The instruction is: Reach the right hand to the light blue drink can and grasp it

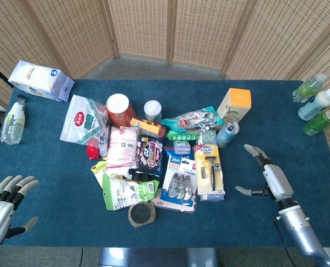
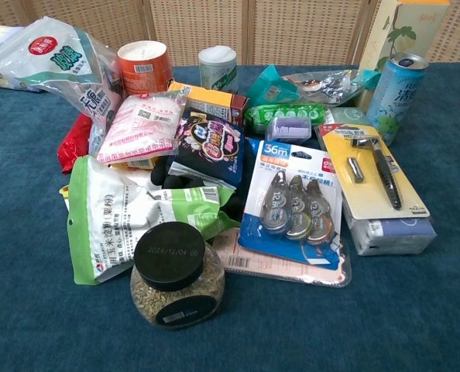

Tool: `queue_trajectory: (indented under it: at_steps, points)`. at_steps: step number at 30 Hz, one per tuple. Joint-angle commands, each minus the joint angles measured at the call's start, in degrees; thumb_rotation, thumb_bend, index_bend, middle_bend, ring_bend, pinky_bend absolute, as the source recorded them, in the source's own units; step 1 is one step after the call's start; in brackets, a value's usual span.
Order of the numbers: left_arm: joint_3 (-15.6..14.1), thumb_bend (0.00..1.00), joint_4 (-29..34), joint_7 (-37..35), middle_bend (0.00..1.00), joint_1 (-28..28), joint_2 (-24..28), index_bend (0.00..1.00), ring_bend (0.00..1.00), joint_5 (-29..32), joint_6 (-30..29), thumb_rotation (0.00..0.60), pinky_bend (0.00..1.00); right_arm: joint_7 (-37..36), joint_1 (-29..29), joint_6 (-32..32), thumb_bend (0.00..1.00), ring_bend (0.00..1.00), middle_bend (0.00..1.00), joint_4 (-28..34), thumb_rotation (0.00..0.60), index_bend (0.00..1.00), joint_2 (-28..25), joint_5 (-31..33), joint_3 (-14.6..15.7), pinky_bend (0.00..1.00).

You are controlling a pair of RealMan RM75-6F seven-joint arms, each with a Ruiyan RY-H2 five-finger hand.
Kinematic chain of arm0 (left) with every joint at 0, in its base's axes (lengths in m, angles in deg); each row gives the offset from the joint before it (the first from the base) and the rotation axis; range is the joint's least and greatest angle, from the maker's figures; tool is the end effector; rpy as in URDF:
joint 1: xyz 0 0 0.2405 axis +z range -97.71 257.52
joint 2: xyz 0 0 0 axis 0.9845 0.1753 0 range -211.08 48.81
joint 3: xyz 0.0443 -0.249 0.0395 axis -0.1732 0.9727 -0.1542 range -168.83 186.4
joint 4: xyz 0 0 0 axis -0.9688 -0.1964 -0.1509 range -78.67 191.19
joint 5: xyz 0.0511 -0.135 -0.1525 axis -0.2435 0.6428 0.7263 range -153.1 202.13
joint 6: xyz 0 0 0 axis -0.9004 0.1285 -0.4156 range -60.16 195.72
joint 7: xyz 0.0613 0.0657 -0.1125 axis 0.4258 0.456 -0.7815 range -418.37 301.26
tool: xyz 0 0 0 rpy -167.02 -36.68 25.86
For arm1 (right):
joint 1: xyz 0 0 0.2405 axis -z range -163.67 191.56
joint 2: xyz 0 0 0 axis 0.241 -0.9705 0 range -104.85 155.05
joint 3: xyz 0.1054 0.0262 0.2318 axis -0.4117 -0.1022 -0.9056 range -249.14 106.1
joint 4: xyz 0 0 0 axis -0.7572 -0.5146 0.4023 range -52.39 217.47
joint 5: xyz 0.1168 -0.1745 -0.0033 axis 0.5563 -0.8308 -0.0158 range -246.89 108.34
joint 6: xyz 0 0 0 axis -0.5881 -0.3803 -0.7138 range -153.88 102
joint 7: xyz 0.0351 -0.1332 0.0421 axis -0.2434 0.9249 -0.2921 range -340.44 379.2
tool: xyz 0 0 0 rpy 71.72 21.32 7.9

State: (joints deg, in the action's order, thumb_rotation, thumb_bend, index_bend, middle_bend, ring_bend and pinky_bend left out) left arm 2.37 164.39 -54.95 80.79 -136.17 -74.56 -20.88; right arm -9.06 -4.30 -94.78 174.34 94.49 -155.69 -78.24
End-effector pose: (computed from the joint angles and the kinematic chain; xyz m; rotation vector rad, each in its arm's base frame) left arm -0.2600 0.1153 0.1644 -1.5274 -1.0020 -0.9387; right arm -0.2582 -0.2576 0.1017 1.4347 -1.4135 1.3211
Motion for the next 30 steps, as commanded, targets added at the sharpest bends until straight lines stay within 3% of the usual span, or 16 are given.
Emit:
queue_trajectory:
  at_steps: [1, 15, 30]
  points:
    - [-0.2, 0.26, 0.5, 0.7, 0.18, 0.3, 0.1, 0.17, 0.11, -0.4, -0.3, 0.600, 0.00, -5.2, -3.2, 3.1, 0.08, 0.00, 0.05, -2.9, 0.513, 0.02, 0.6, 0.0, -1.6, 0.14]
    - [-0.4, 0.26, 4.0, 5.0, 0.18, 1.1, 0.6, 0.16, 0.11, -1.4, -0.7, 0.600, 0.00, -16.3, -9.2, 8.8, 0.08, 0.00, 0.05, -12.2, 0.509, 0.02, 1.7, 1.4, -3.5, 0.14]
    - [-0.5, 0.26, 7.4, 10.5, 0.18, 1.8, 0.1, 0.16, 0.11, -2.0, -0.1, 0.600, 0.00, -24.8, -13.5, 13.3, 0.08, 0.00, 0.05, -22.5, 0.508, 0.02, 3.9, 1.5, -2.9, 0.14]
